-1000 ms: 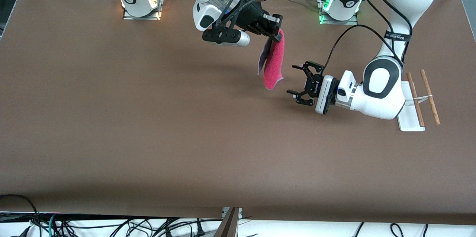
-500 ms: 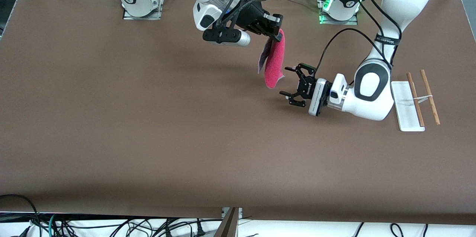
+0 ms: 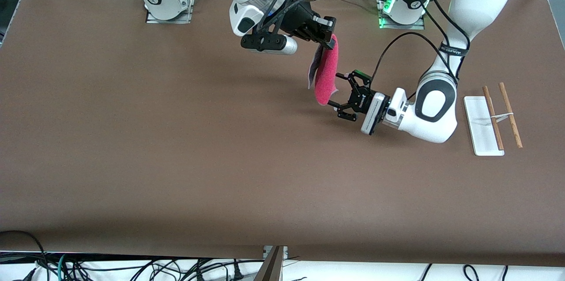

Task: Pass towel and hang on rack
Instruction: 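Close the left gripper on the hanging towel below the right gripper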

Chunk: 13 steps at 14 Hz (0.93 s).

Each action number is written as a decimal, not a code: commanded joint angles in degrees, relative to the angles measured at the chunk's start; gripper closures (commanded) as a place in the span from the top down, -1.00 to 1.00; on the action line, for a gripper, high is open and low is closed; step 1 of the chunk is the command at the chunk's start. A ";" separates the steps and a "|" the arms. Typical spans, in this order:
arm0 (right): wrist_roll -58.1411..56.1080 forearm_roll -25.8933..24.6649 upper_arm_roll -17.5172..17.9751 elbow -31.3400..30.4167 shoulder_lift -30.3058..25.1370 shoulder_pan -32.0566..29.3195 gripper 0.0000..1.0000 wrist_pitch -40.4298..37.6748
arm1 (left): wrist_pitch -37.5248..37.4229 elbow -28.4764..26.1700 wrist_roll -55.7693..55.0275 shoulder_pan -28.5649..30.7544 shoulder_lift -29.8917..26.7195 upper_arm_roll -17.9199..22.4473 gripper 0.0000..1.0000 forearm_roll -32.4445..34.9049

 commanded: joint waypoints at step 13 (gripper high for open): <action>1.12 1.05 0.10 1.51 0.60 0.28 -1.00 0.25 | -5.49 -0.35 1.43 1.11 -0.37 -0.18 -1.00 -4.21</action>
